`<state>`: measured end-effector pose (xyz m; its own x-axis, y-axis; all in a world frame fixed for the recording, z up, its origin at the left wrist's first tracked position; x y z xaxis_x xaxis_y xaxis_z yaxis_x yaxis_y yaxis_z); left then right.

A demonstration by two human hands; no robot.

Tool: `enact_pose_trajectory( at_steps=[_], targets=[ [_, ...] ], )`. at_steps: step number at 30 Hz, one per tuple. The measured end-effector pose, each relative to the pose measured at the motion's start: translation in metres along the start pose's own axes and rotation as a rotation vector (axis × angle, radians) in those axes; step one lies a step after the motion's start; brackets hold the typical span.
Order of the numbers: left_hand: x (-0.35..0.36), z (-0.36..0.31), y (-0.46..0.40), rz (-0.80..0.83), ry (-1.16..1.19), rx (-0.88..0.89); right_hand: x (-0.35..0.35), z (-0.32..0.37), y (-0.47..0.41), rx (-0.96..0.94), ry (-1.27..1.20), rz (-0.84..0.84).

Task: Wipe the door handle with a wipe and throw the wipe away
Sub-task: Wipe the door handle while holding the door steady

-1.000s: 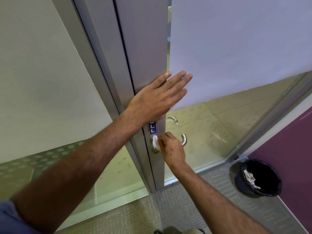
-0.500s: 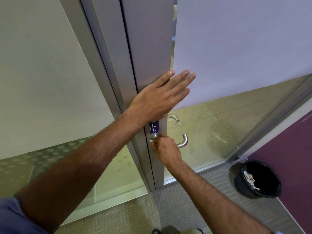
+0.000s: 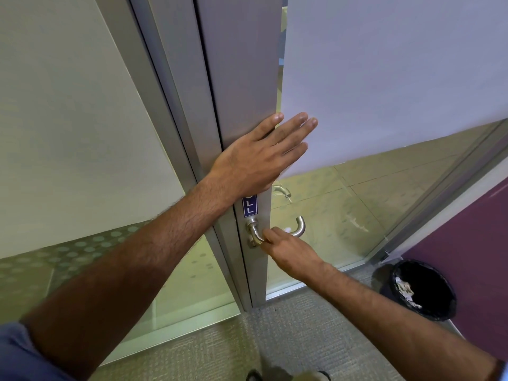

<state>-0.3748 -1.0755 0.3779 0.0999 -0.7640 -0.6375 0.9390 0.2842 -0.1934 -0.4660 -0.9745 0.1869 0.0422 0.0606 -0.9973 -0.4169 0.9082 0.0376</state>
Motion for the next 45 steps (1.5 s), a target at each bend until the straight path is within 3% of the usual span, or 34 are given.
enact_pose_trajectory(
  at_steps=[4, 15, 19, 21, 28, 38, 41, 45],
  targets=[
    [0.000, 0.000, 0.000, -0.021, -0.001, -0.005, 0.008, -0.013, 0.006, 0.045, -0.010, -0.039],
    [-0.001, 0.000, 0.000, -0.017, -0.001, -0.014, 0.001, -0.034, 0.016, 0.136, -0.358, -0.263],
    [-0.001, 0.000, 0.000, 0.019, -0.002, 0.000, -0.005, -0.009, -0.008, 0.383, -0.639, -0.402],
    [-0.002, 0.001, 0.000, 0.033, -0.007, 0.003, -0.007, 0.007, -0.025, 0.508, -0.709, -0.381],
    [-0.003, 0.001, 0.000, 0.053, -0.008, 0.008, -0.004, 0.017, -0.035, 0.560, -0.474, -0.241],
    [-0.003, -0.001, 0.001, 0.017, -0.005, 0.002, -0.004, -0.051, 0.005, 0.152, -0.247, 0.096],
    [-0.003, -0.001, 0.001, 0.011, -0.008, -0.003, -0.018, -0.079, 0.017, 0.202, -0.183, 0.049],
    [-0.002, 0.000, 0.000, -0.001, -0.011, -0.010, -0.029, -0.115, 0.027, 0.451, -0.379, -0.109]
  ],
)
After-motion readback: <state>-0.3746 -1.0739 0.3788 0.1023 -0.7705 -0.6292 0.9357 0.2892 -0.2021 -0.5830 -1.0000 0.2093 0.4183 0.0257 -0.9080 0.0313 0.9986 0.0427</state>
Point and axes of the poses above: each hand's wrist, its own y-axis away from the middle knuckle, its own x-axis out of the palm, z = x × y, the point moved 2 cm from there along -y, towards the middle knuckle, and after that the axes turned 9 degrees about z, right-handed, at the moved point
